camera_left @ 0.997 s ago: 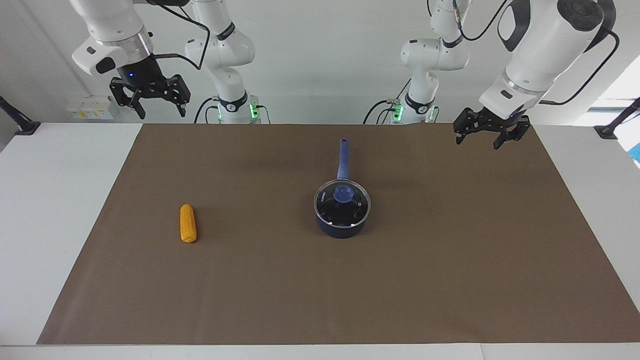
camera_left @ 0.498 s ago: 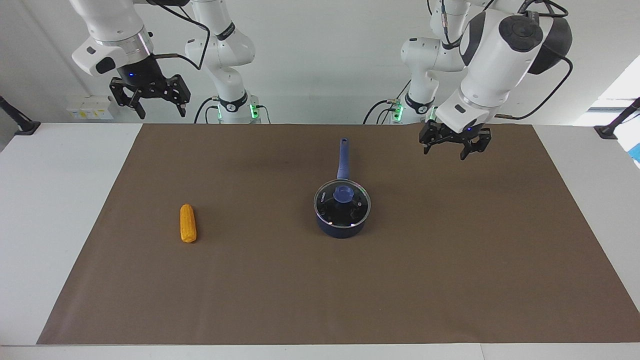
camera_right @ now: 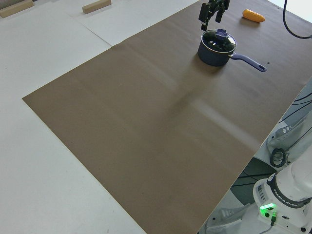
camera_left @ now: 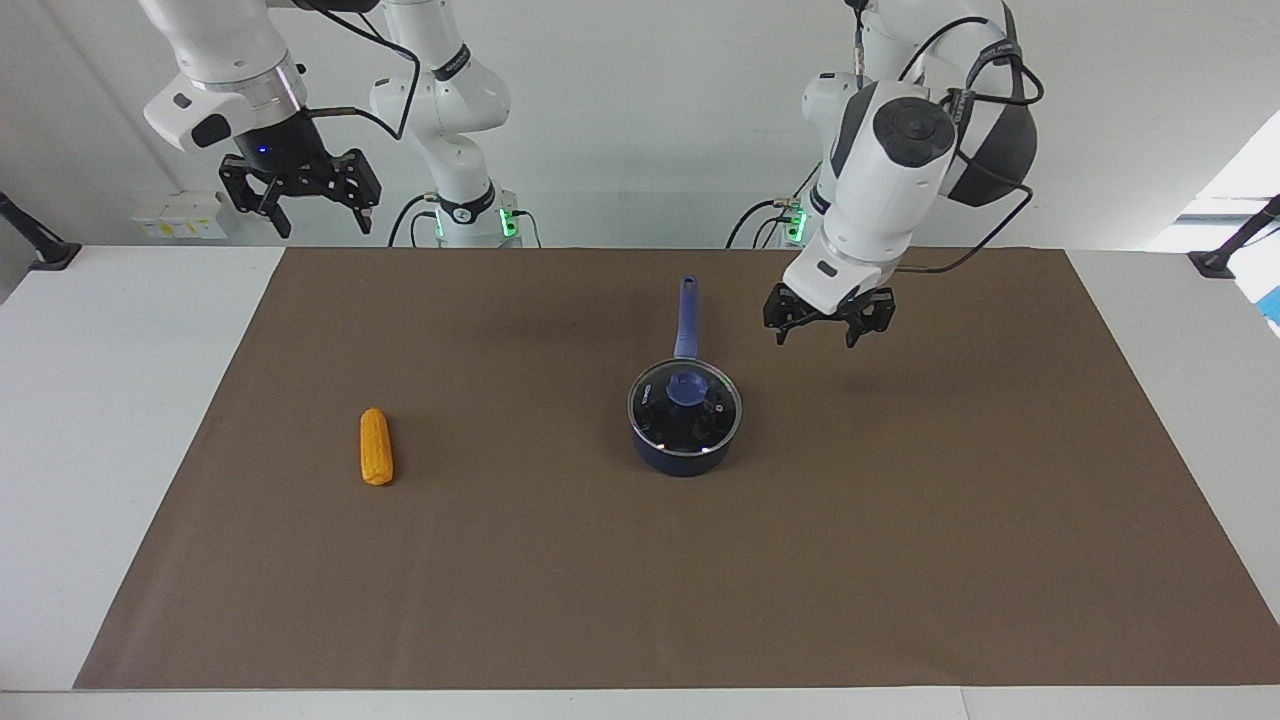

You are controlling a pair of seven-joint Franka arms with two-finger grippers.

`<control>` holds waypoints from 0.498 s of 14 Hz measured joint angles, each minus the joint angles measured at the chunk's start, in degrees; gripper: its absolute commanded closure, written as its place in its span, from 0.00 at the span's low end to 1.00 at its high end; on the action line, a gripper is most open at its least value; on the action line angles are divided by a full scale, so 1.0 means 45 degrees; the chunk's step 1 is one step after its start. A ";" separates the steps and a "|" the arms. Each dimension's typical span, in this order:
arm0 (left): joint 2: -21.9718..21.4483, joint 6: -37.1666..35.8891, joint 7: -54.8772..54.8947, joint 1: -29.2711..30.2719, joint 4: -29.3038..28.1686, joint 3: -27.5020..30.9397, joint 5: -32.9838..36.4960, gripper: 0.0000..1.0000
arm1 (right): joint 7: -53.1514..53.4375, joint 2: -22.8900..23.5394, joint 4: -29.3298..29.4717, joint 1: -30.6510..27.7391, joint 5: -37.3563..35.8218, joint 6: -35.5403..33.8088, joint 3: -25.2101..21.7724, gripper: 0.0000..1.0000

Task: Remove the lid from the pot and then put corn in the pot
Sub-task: 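Reach the left gripper over the pot to the blue lid knob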

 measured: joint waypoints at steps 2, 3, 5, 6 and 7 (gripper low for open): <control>0.0762 0.0499 -0.0679 -0.0427 0.0225 -0.0006 0.0002 0.00 | 0.0000 0.0000 0.0000 0.0000 0.0000 0.0000 0.0000 0.00; 0.1109 0.0766 -0.0856 -0.0573 0.0348 0.0000 0.0003 0.00 | 0.0000 0.0000 0.0000 0.0000 0.0000 0.0000 0.0000 0.00; 0.1501 0.1026 -0.1172 -0.0829 0.0501 -0.0001 0.0026 0.00 | 0.0000 0.0000 0.0000 0.0000 0.0000 0.0000 0.0000 0.00; 0.1616 0.1163 -0.1463 -0.0945 0.0554 0.0002 0.0050 0.00 | 0.0000 0.0000 0.0000 0.0000 0.0000 0.0000 0.0000 0.00; 0.1687 0.1345 -0.1794 -0.1040 0.0612 -0.0007 0.0065 0.00 | 0.0000 0.0000 0.0000 0.0000 0.0000 0.0000 0.0000 0.00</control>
